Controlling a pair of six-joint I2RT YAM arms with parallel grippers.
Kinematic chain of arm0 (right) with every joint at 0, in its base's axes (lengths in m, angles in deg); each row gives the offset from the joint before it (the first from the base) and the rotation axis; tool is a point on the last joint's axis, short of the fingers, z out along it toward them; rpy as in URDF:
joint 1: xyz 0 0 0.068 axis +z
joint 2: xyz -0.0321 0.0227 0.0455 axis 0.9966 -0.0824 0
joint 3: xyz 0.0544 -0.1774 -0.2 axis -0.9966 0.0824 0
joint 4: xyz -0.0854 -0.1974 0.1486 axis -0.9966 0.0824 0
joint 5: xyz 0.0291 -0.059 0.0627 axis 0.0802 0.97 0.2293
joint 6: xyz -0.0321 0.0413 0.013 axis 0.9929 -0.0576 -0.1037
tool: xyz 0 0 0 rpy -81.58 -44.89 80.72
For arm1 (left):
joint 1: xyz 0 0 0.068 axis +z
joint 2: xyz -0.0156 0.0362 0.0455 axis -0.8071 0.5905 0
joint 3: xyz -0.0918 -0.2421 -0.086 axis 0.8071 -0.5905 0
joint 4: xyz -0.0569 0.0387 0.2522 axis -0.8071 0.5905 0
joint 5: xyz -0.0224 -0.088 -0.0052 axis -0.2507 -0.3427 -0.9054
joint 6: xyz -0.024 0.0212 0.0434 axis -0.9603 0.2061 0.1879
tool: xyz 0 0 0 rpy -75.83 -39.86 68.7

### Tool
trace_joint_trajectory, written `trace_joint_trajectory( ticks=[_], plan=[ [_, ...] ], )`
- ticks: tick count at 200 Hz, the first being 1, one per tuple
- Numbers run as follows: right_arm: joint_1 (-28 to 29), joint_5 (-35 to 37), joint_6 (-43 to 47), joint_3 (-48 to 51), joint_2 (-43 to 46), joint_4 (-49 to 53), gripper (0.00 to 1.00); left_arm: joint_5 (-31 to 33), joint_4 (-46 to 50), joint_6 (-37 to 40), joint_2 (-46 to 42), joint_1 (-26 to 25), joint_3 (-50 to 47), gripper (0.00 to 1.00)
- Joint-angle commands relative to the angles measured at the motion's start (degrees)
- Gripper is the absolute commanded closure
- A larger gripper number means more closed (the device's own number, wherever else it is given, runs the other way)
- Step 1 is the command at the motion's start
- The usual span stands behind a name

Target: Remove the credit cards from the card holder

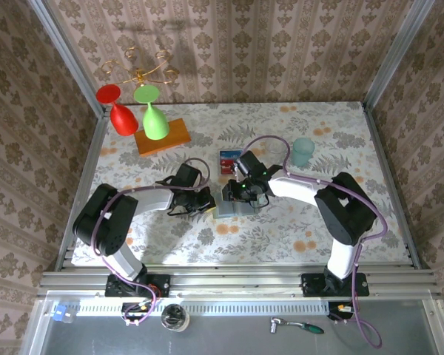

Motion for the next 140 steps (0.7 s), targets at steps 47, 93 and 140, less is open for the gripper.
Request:
trace_joint_trajectory(
  ticks=[47,93,140],
  plan=[
    [-1.70,-6.90,-3.73,-2.37,-3.36,0.10,0.67,-0.18,3.28,1.95,1.74,1.84,1.31,0.96],
    [-1.97,-9.08,-4.19,-3.64,-5.39,-0.33,0.66,-1.18,3.12,2.32,2.45,2.32,1.32,0.96],
    [-2.06,-8.67,-4.41,-3.73,-6.33,0.70,0.67,-1.61,2.59,2.21,2.70,2.58,0.88,0.96]
  ],
)
